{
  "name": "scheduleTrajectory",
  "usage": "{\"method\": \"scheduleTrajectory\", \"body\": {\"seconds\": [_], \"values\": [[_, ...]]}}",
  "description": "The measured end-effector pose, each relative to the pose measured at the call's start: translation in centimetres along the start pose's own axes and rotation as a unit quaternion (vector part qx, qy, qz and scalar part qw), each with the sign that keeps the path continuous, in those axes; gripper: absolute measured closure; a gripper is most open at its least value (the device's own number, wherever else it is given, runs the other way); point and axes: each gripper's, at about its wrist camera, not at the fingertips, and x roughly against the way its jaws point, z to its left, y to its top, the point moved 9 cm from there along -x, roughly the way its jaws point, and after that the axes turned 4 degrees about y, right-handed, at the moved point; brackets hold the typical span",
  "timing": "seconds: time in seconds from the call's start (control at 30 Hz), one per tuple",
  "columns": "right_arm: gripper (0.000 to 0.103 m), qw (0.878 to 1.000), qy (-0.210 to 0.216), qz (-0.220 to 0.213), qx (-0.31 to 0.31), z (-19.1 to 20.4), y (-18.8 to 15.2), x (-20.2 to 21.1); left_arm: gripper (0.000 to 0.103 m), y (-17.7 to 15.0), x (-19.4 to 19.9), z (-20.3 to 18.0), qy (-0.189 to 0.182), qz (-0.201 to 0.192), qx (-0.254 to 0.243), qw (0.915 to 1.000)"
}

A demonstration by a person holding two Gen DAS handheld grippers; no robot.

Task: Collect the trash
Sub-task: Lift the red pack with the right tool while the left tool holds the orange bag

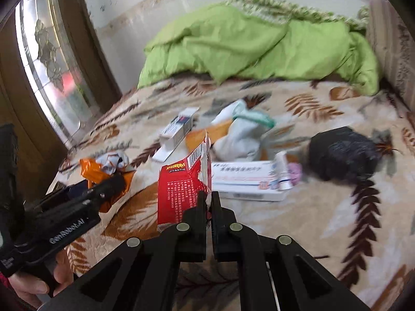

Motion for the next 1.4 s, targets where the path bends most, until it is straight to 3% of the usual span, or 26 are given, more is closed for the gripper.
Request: {"method": "scheduleTrajectory", "body": {"seconds": [0.2,0.47,1.4], "values": [[0.1,0.999,-0.015,-0.021,-0.034,-1.6,-0.2,2.1,0.057,0.1,0.7,-1.2,0.013,-0.02,-0.033,0.9991],[0.1,0.999,-0.011,-0.018,-0.041,-1.9,-0.4,2.0,0.057,0.1,0.8,-2.0,0.032,-0.031,-0.062,0.9971],[0.1,0.998,-0.011,-0.022,-0.054,-2.3,-0.4,2.3,0.057,0.1,0.5,-2.2,0.039,-0.03,-0.067,0.9965]]}}
